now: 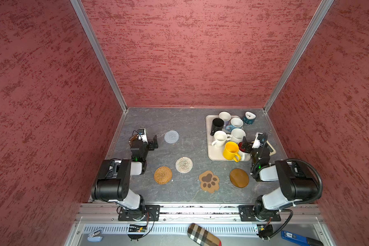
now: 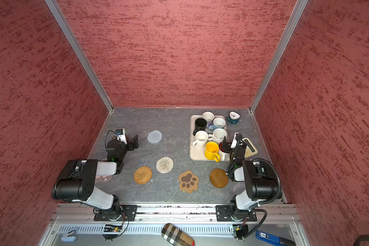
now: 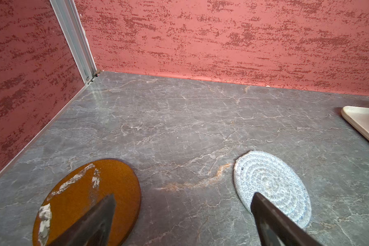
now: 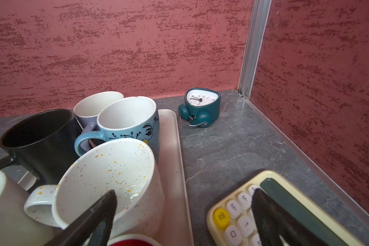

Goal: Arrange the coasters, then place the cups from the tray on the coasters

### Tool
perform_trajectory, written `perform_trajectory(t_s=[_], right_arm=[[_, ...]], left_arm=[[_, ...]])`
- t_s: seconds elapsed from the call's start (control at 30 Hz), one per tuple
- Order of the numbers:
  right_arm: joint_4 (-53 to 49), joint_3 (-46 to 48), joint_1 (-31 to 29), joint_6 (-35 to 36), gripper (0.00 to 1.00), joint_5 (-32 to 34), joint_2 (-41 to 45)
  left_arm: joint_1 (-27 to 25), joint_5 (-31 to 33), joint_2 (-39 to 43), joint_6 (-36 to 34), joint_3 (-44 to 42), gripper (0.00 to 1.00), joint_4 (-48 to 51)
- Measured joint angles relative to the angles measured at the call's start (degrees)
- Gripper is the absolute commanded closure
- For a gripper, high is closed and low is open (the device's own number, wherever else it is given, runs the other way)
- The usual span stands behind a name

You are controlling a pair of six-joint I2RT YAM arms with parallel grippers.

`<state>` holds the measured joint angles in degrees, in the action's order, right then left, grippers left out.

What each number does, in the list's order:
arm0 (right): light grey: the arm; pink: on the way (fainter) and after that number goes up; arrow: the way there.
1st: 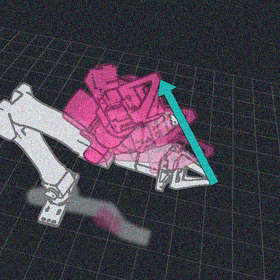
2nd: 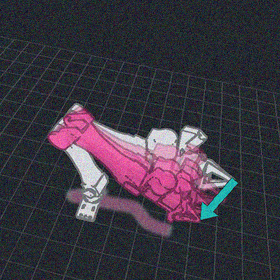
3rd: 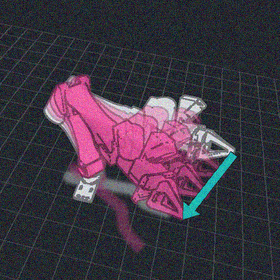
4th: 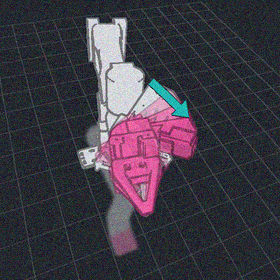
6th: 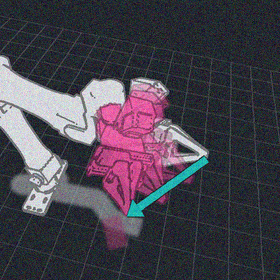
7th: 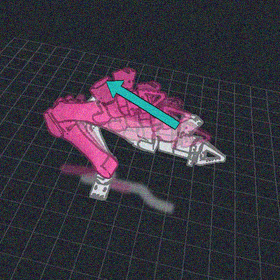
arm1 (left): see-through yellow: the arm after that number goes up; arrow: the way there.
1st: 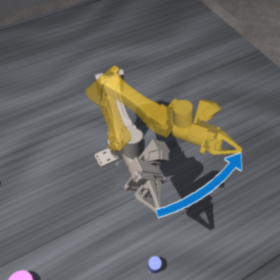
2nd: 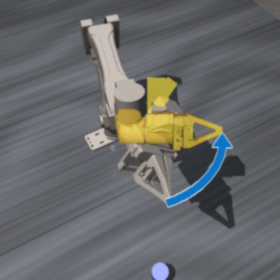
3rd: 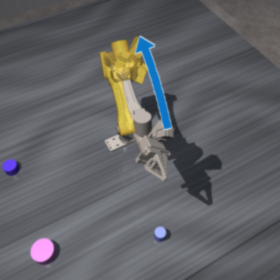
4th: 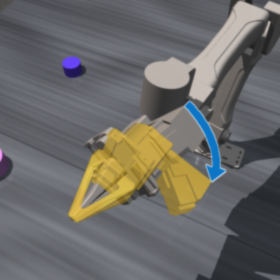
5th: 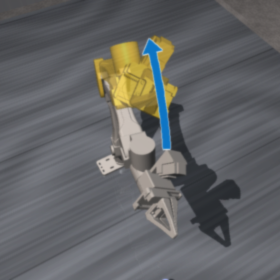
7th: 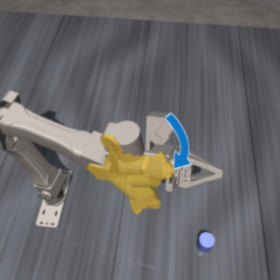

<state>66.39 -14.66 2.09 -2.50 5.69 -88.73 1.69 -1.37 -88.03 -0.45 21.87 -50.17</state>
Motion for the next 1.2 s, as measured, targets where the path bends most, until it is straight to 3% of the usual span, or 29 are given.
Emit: perform_trajectory(t_s=[1.2], right_arm=[[-0.9,-0.7,0.6,0.0,0.01,-1.2,0.0]], left_arm=[[0.7,-0.9,0.0,0.2,0.0,0.01,0.0]])
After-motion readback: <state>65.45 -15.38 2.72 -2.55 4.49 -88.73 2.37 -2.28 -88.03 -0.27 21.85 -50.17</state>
